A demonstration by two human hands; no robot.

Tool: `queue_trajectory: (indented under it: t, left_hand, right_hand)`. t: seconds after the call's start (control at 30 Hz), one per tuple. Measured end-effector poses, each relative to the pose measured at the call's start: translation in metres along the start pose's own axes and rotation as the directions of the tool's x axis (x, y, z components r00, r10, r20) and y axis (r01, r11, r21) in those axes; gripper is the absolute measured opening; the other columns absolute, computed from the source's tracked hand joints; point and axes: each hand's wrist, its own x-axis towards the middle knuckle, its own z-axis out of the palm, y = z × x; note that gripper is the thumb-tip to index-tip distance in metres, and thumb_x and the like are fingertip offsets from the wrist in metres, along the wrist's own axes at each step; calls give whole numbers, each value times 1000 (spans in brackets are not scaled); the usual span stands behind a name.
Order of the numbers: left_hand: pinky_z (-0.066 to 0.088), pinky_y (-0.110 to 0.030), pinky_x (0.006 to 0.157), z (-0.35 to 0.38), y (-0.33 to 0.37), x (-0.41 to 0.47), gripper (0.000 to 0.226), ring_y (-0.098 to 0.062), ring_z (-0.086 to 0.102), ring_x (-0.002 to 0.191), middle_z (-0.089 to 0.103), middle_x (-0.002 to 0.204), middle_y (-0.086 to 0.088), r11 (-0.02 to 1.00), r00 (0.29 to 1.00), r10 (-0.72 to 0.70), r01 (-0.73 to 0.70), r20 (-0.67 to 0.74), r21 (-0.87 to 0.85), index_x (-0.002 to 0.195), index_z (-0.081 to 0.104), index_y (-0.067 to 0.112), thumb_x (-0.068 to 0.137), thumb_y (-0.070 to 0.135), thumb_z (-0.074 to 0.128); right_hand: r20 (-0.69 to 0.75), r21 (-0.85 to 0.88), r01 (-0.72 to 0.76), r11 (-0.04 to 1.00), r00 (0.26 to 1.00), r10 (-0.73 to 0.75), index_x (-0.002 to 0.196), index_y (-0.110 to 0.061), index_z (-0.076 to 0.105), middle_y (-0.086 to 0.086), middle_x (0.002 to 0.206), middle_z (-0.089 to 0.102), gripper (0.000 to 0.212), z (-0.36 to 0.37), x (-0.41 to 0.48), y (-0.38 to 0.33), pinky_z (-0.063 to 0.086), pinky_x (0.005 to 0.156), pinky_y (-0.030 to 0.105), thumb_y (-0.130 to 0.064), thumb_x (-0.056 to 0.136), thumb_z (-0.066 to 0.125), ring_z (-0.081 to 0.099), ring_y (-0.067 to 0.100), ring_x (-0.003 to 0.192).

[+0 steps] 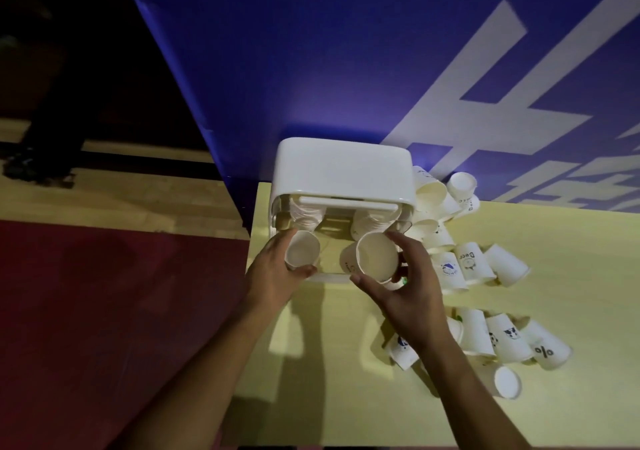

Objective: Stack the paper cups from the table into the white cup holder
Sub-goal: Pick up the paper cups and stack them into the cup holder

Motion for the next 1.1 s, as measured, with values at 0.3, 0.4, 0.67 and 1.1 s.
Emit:
queue_trajectory:
  t: [0.3,0.4,0.67,1.1]
  left_hand:
    - [41,-28,109,-16,-4,-7,104,-15,50,136,49,150,6,989,988,-72,88,135,-121,160,25,29,77,31,88]
    - [50,-22,103,-24,-19,-17,94,0,57,127,59,140,13,963,992,-77,100,98,-250,155,34,35,79,16,86]
    - [42,-19,96,-34,-12,-25,78,-7,54,131,54,142,16,985,979,-27,60,204,-160,160,25,38,96,18,67]
    - [47,-30,96,-14,52,-38,43,-27,63,123,60,144,-5,973,974,224,-222,-25,63,134,61,12,92,6,65]
  right_hand:
    - [50,-11,117,993,992,-117,131,-30,55,-18,125,57,71,57,26,-33,52,83,28,-44,70,90,58,10,110]
    - [139,-74,94,993,987,-83,136,-27,55,-12,129,59,79,81,30,-18,51,93,30,-48,68,90,57,10,117]
    - [230,-84,-36,996,972,54,142,-28,53,-7,136,60,81,123,28,20,46,104,37,-50,71,86,55,16,124]
    - [180,-66,-118,991,975,129,145,-22,55,-2,147,53,66,56,13,24,33,109,16,-38,86,79,47,10,135]
